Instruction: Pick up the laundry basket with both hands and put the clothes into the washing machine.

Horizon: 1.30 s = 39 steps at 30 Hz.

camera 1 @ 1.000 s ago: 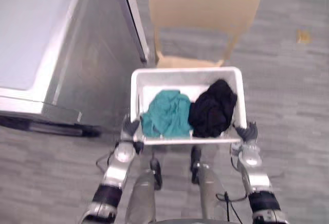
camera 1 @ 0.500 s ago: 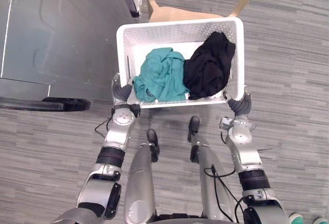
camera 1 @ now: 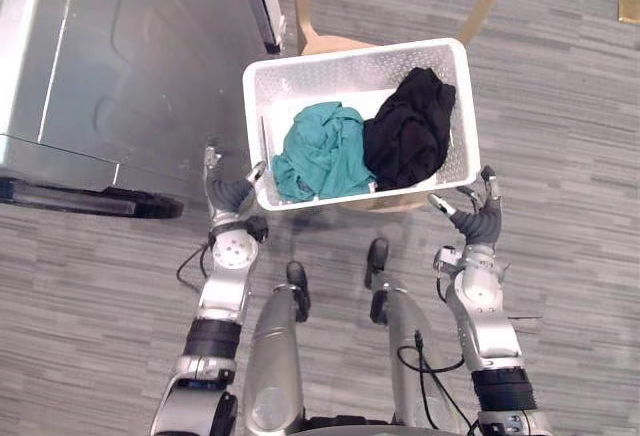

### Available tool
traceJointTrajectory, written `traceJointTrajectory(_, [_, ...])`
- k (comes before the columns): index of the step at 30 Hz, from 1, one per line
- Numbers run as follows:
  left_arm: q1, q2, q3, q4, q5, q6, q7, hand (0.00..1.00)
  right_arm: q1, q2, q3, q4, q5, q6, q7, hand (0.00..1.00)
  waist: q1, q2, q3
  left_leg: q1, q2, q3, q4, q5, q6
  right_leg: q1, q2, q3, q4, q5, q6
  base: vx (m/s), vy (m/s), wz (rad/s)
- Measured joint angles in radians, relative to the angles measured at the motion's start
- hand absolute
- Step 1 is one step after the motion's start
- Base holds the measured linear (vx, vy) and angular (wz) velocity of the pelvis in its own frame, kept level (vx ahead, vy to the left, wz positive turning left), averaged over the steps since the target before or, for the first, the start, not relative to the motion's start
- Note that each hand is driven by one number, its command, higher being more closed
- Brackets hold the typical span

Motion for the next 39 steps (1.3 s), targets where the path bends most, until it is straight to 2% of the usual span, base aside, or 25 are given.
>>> traceJointTrajectory(2, [0.050, -0.017, 0.007, -0.023, -0.003, -0.002, -0.013, 0.00, 0.025, -0.001, -0.005, -0.006, -0.009, -0.002, 0.017, 0.00, 0.003, 0.000, -0.001, 0.026, -0.002, 0.002, -0.014, 0.000, -0.001, 0.018, -0.003, -0.003, 0.003, -0.010, 0.001, 0.06, -0.021, 0.06])
traceJointTrajectory(4, [0.126, -0.037, 0.005, -0.040, -0.033, -0.012, -0.060, 0.00, 0.085, -0.004, -0.011, -0.006, -0.019, 0.000, 0.053, 0.00, 0.003, 0.003, -0.012, 0.069, -0.014, 0.002, -0.043, 0.003, -0.005, 0.048, -0.012, -0.014, 0.015, -0.026, 0.002, 0.09, -0.023, 0.14])
traceJointTrajectory(8, [0.255, -0.064, -0.008, 0.001, -0.083, -0.028, -0.167, 0.00, 0.192, -0.007, -0.023, 0.074, -0.040, 0.005, 0.128, 0.00, 0.004, 0.003, -0.090, 0.155, -0.023, -0.012, -0.098, 0.011, -0.016, 0.124, -0.022, -0.045, 0.015, -0.056, -0.002, 0.17, -0.015, 0.24])
traceJointTrajectory(10, [0.314, -0.063, -0.024, 0.116, -0.086, -0.034, -0.224, 0.00, 0.229, -0.005, -0.051, 0.196, -0.055, 0.011, 0.163, 0.00, 0.008, 0.007, -0.157, 0.231, -0.037, -0.018, -0.156, 0.019, -0.023, 0.184, -0.033, -0.059, 0.014, -0.083, 0.008, 0.17, 0.000, 0.25])
traceJointTrajectory(11, [0.329, -0.061, -0.028, 0.174, -0.085, -0.033, -0.247, 0.00, 0.237, -0.004, -0.063, 0.245, -0.058, 0.018, 0.176, 0.00, 0.020, 0.008, -0.174, 0.265, -0.045, -0.018, -0.178, 0.023, -0.023, 0.208, -0.038, -0.062, 0.014, -0.093, 0.013, 0.17, 0.005, 0.14])
traceJointTrajectory(14, [0.334, -0.058, -0.019, 0.381, -0.066, -0.022, -0.298, 0.00, 0.245, -0.005, -0.083, 0.415, -0.061, 0.036, 0.203, 0.00, 0.023, 0.020, -0.222, 0.331, -0.068, -0.048, -0.241, 0.044, -0.027, 0.274, -0.063, -0.099, 0.010, -0.117, 0.025, 0.10, 0.009, 0.42])
traceJointTrajectory(18, [0.322, -0.042, 0.075, 0.653, -0.053, -0.014, -0.312, 0.00, 0.217, 0.003, -0.083, 0.635, -0.070, 0.047, 0.223, 0.00, 0.025, 0.028, -0.267, 0.394, -0.074, -0.082, -0.283, 0.054, -0.039, 0.356, -0.068, -0.140, -0.019, -0.130, 0.034, 0.06, 0.010, 0.32])
traceJointTrajectory(20, [0.319, -0.029, 0.102, 0.733, -0.046, -0.005, -0.307, 0.00, 0.210, 0.004, -0.095, 0.708, -0.068, 0.049, 0.223, 0.00, 0.025, 0.028, -0.288, 0.418, -0.084, -0.100, -0.319, 0.070, -0.038, 0.385, -0.076, -0.158, -0.026, -0.136, 0.037, 0.02, 0.000, 0.37])
traceJointTrajectory(24, [0.324, -0.022, 0.136, 0.796, -0.046, 0.000, -0.303, 0.00, 0.181, 0.004, -0.120, 0.813, -0.056, 0.049, 0.224, 0.00, 0.031, 0.031, -0.309, 0.439, -0.097, -0.151, -0.347, 0.091, -0.047, 0.433, -0.089, -0.211, -0.036, -0.142, 0.040, 0.01, -0.004, 0.42])
traceJointTrajectory(27, [0.294, -0.031, 0.135, 0.797, -0.046, -0.001, -0.302, 0.00, 0.170, 0.002, -0.119, 0.824, -0.040, 0.049, 0.220, 0.00, 0.026, 0.023, -0.304, 0.390, -0.132, -0.203, -0.329, 0.119, -0.048, 0.422, -0.138, -0.282, 0.017, -0.173, 0.045, -0.04, -0.009, 0.83])
traceJointTrajectory(28, [0.277, -0.035, 0.136, 0.791, -0.047, -0.004, -0.301, 0.00, 0.155, -0.001, -0.119, 0.842, -0.034, 0.048, 0.219, 0.00, 0.027, 0.016, -0.301, 0.349, -0.138, -0.208, -0.312, 0.124, -0.046, 0.404, -0.171, -0.323, 0.053, -0.192, 0.043, -0.10, 0.001, 1.05])
traceJointTrajectory(29, [0.273, -0.037, 0.136, 0.785, -0.047, -0.004, -0.300, 0.00, 0.144, -0.002, -0.119, 0.852, -0.030, 0.049, 0.218, 0.00, 0.028, 0.012, -0.303, 0.327, -0.137, -0.201, -0.310, 0.117, -0.047, 0.391, -0.184, -0.343, 0.066, -0.196, 0.038, -0.11, -0.012, 0.96])
traceJointTrajectory(30, [0.270, -0.038, 0.136, 0.776, -0.047, -0.005, -0.299, 0.00, 0.125, 0.000, -0.119, 0.863, -0.024, 0.049, 0.217, 0.00, 0.029, 0.005, -0.308, 0.301, -0.121, -0.158, -0.322, 0.114, -0.041, 0.375, -0.198, -0.373, 0.066, -0.190, 0.030, -0.03, -0.047, 1.03])
traceJointTrajectory(31, [0.258, -0.039, 0.134, 0.777, -0.047, -0.005, -0.297, 0.00, 0.101, -0.001, -0.121, 0.876, -0.019, 0.047, 0.217, 0.00, 0.025, -0.001, -0.308, 0.272, -0.070, -0.037, -0.311, 0.118, -0.036, 0.360, -0.231, -0.424, 0.062, -0.175, 0.020, 0.00, -0.043, 1.08])
traceJointTrajectory(32, [0.253, -0.040, 0.129, 0.781, -0.044, -0.005, -0.296, 0.00, 0.091, -0.004, -0.123, 0.882, -0.019, 0.048, 0.217, 0.00, 0.023, 0.000, -0.305, 0.264, -0.044, -0.003, -0.295, 0.118, -0.036, 0.362, -0.243, -0.447, 0.064, -0.172, 0.024, 0.05, -0.024, 1.22])
traceJointTrajectory(34, [0.248, -0.042, 0.122, 0.809, -0.014, -0.005, -0.285, 0.00, 0.065, -0.025, -0.131, 0.909, -0.020, 0.049, 0.214, 0.00, 0.023, -0.001, -0.304, 0.300, 0.045, 0.070, -0.269, 0.119, -0.034, 0.392, -0.293, -0.502, 0.071, -0.154, 0.054, 0.04, 0.039, 0.92])
traceJointTrajectory(35, [0.248, -0.042, 0.120, 0.823, -0.007, -0.005, -0.281, 0.00, 0.057, -0.035, -0.134, 0.923, -0.020, 0.049, 0.210, 0.00, 0.021, 0.005, -0.306, 0.320, 0.063, 0.084, -0.278, 0.131, -0.020, 0.403, -0.299, -0.510, 0.068, -0.146, 0.070, 0.06, 0.113, 0.70])
traceJointTrajectory(36, [0.241, -0.039, 0.109, 0.849, 0.002, -0.004, -0.279, 0.00, 0.051, -0.064, -0.137, 0.951, -0.020, 0.048, 0.208, 0.00, 0.020, 0.031, -0.316, 0.356, 0.074, 0.089, -0.318, 0.157, -0.083, 0.420, -0.305, -0.522, 0.051, -0.123, 0.106, 0.02, 0.201, 0.54])
traceJointTrajectory(37, [0.230, -0.021, 0.090, 0.864, 0.009, -0.004, -0.276, 0.00, 0.029, -0.066, -0.136, 0.977, -0.019, 0.051, 0.206, 0.00, 0.022, 0.009, -0.312, 0.354, 0.031, 0.087, -0.349, 0.171, -0.079, 0.436, -0.314, -0.523, -0.021, -0.072, 0.129, 0.01, 0.239, 0.46])
traceJointTrajectory(39, [0.222, 0.022, 0.049, 0.873, 0.013, -0.004, -0.276, 0.00, 0.017, -0.045, -0.128, 0.979, -0.019, 0.050, 0.213, 0.00, 0.018, -0.008, -0.312, 0.339, -0.023, 0.064, -0.371, 0.186, -0.065, 0.462, -0.313, -0.520, -0.134, -0.010, 0.144, -0.02, 0.238, 0.41])
